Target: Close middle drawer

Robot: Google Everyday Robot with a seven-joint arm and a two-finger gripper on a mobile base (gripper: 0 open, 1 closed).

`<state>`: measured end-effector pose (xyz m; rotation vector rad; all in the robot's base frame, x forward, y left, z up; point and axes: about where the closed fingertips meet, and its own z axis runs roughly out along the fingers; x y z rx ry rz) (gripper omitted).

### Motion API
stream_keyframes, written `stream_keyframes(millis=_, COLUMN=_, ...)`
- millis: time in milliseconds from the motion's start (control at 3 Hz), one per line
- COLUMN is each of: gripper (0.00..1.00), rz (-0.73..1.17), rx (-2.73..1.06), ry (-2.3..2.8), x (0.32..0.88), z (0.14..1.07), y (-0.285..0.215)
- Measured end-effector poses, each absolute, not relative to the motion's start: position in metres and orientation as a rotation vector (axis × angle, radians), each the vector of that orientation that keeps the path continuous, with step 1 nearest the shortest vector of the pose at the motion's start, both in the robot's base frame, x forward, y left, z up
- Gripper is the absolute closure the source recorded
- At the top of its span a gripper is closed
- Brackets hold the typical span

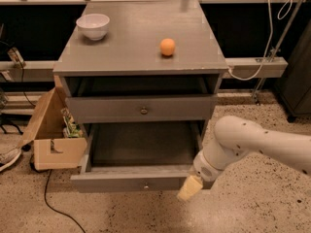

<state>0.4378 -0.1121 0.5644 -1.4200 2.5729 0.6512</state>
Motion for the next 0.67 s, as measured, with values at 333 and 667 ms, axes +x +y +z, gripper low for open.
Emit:
stream_keyframes(millis=333, gripper=0.50, rz=0.602, rx=-1.386, ry=2.595, x=0.438, z=0.527, y=-0.131)
stream_keyframes(millis=667, gripper=0.73, rz=0.540, rx=-1.373, ry=2.613, x=0.445, z=0.491, y=-0.147)
